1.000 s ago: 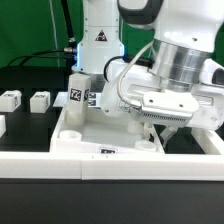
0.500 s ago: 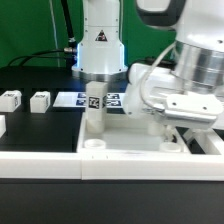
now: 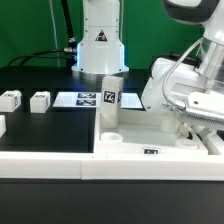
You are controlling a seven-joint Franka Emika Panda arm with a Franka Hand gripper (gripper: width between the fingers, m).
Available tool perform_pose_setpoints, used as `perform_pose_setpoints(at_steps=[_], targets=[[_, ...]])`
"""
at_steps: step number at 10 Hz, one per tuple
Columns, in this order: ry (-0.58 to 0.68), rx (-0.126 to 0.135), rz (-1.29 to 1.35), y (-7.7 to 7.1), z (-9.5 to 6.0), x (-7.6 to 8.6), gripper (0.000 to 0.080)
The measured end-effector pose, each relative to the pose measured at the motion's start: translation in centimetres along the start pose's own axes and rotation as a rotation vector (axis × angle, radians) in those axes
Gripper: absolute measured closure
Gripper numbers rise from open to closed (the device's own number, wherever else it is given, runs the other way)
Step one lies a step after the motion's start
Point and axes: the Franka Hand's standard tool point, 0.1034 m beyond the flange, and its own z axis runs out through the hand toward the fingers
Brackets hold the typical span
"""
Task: Assemble square table
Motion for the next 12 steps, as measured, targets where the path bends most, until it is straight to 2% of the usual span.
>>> perform_pose_setpoints(at_steps=[1,2,5,7,8,9,10,12], targets=[[0.0,0.001,0.001,-0.1,-0.1,0.0,0.0716],[0.002,0.009,0.02,-1.7,-0.8,0.8,0.0716],[0.009,0.006,0.02,-1.5,-0.2,0.9,0.0717],[0.01,0.01,0.024,-1.8,-0.2,0.8,0.0344],[0.01,0.014,0.035,-2.3,-0.2,0.7,0.0221],[0.01,0.016,0.039,-2.6,-0.1,0.7,0.0221],[0.011,0.016,0.041,-2.7,-0.1,0.7,0.0162],[0.011,0.016,0.043,-2.8,-0.1,0.7,0.0153]])
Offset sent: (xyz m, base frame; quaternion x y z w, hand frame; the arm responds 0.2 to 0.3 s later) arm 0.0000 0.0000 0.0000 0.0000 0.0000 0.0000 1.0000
